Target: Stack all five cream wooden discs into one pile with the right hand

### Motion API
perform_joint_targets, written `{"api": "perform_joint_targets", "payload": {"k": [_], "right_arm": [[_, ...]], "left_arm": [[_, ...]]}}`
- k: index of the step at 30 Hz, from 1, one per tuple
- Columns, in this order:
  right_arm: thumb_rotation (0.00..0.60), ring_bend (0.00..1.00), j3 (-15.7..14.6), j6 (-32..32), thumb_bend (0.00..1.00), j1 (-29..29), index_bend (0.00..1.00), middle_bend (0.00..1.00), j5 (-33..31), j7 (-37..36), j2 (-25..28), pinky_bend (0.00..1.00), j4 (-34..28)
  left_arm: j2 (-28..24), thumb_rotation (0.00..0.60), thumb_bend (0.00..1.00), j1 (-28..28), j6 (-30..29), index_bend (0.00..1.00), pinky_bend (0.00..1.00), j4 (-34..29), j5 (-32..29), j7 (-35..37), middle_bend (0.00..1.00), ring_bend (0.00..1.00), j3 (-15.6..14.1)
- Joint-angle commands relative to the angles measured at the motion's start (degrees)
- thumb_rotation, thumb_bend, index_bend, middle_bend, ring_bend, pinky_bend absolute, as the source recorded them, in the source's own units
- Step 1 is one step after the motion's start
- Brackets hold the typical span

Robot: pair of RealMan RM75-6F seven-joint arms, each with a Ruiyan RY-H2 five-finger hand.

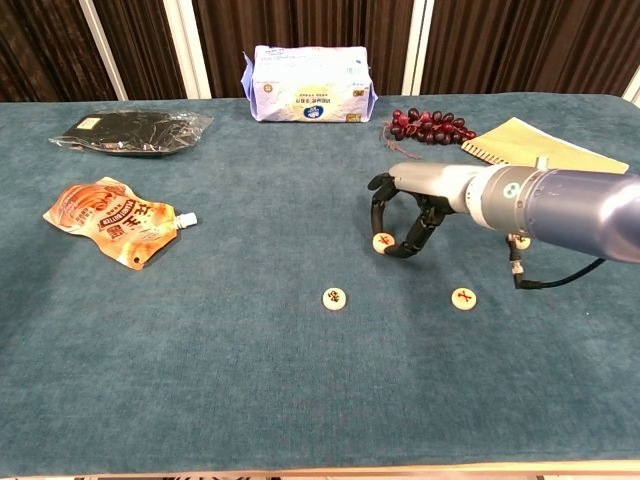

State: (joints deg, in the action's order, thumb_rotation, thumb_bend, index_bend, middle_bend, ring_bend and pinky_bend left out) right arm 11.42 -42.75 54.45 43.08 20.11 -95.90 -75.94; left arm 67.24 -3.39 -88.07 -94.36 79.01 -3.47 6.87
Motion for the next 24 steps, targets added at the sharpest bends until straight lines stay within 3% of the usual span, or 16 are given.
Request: {"api": "perform_joint_targets", "payload": {"k": [1,24], "right_arm": [[0.600,0.00,0.0,0.1,0.48,0.6,0.55,0.00,-0.2,0.3,-1.1,0.00,1.6],[0.600,0.00,0.4,1.6,0.48,2.4,0.55,0.00,-2.7,0.9,-2.8,0.00,5.2]], "left_arm": [[0.0,0.600,0.62,0.0,0.0,0.13,0.00,0.0,0.1,0.0,0.00,0.00,0.0],[0.2,0.600,0.62,0.0,0.0,0.13,0.00,-0.1,0.1,-0.4,0.00,0.00,0.0]]}}
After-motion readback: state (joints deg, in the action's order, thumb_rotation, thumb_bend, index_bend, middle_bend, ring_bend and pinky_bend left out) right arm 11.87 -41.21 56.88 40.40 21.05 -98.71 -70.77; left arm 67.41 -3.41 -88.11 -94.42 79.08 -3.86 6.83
